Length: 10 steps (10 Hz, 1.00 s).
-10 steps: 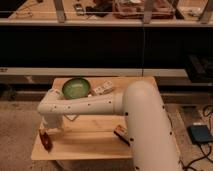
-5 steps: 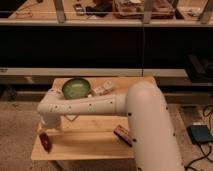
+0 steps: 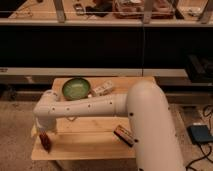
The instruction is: Drag the pepper across the table
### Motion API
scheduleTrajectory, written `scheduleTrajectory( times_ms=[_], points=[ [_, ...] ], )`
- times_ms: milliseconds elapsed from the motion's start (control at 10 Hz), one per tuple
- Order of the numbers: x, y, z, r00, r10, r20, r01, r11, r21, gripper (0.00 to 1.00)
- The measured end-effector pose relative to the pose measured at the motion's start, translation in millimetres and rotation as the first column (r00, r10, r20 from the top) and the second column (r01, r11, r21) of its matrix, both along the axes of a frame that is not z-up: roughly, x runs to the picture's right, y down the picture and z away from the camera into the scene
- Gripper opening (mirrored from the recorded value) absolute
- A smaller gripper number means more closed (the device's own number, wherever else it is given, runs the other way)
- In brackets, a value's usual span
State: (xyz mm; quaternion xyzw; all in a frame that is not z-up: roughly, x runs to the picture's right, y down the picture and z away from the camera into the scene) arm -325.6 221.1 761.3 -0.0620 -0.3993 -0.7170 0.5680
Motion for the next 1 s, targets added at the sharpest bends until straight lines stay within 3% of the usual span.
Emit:
scheduleTrajectory(
  times_ms=[200, 400, 700, 1000],
  points=[
    [0, 0, -0.2, 1.0, -0.001, 0.0, 0.001, 1.0, 0.001, 0.66],
    [-2, 6, 5.8, 0.999, -0.052, -0.013, 0.053, 0.998, 0.034, 0.66],
    [-19, 14, 12.2, 0.993, -0.12, 0.013, 0.119, 0.9897, 0.08, 0.66],
    [-32, 25, 19.6, 0.984, -0.173, 0.042, 0.169, 0.9808, 0.097, 0.66]
  ],
)
